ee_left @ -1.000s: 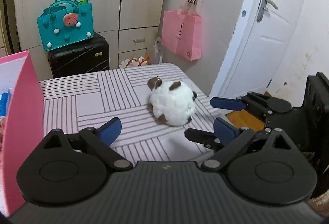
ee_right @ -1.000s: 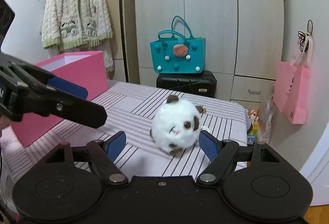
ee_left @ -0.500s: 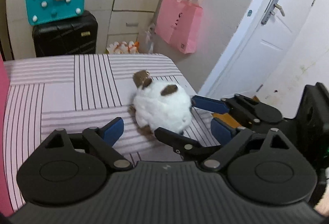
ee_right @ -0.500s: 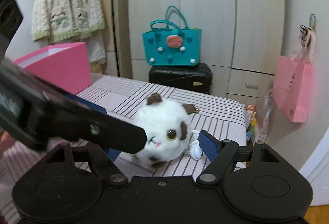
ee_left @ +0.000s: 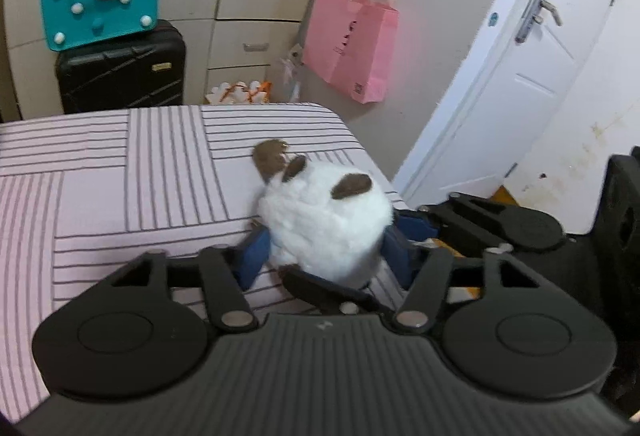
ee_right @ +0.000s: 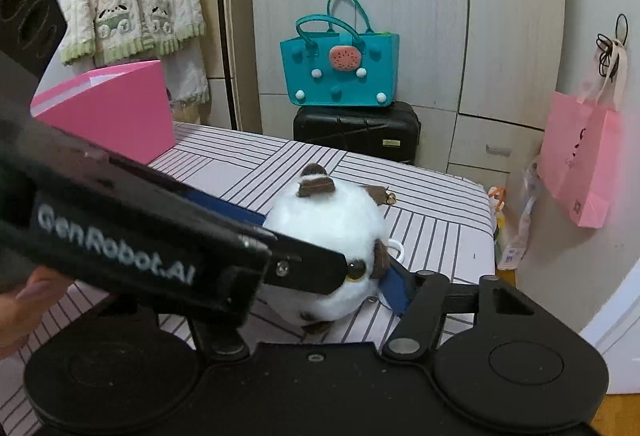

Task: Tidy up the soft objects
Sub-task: 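Close the left tool and right tool together on the panda plush, then lift the panda plush with both tools and carry it over the pink box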

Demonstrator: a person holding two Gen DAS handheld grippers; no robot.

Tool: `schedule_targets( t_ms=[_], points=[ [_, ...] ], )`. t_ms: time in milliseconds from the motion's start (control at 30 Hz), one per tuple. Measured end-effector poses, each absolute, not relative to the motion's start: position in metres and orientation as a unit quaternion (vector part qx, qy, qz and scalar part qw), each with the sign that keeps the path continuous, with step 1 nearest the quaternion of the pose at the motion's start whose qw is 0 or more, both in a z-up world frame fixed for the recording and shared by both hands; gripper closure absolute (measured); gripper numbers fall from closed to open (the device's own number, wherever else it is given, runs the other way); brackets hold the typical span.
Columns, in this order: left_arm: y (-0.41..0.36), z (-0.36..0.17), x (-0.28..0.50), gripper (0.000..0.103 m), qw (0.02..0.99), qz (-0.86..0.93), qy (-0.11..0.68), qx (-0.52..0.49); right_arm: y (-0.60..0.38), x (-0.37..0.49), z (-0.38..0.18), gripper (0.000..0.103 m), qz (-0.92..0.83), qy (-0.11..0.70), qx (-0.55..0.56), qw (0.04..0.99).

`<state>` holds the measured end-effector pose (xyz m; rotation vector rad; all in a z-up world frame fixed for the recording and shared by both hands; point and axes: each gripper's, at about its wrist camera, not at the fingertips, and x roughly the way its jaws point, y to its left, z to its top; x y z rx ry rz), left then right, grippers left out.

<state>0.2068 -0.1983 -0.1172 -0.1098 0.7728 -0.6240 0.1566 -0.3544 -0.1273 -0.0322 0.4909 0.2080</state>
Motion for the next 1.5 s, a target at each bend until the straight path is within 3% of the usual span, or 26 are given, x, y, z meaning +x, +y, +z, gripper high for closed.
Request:
schedule_targets(
  t_ms=[300,1500],
  points=[
    [-0.202,-0.116,0.199,0.052,0.880,-0.294,0.370,-0.035,-0.347,0.150,-0.130,0.040,0.090,0.232,-0.040,0.968],
    [-0.112,-0.079,0.108,0.051,0.840,-0.319,0.426,-0.100,-0.277,0.065,-0.083,0.040,0.151,0.313,0.008,0.938]
  ],
)
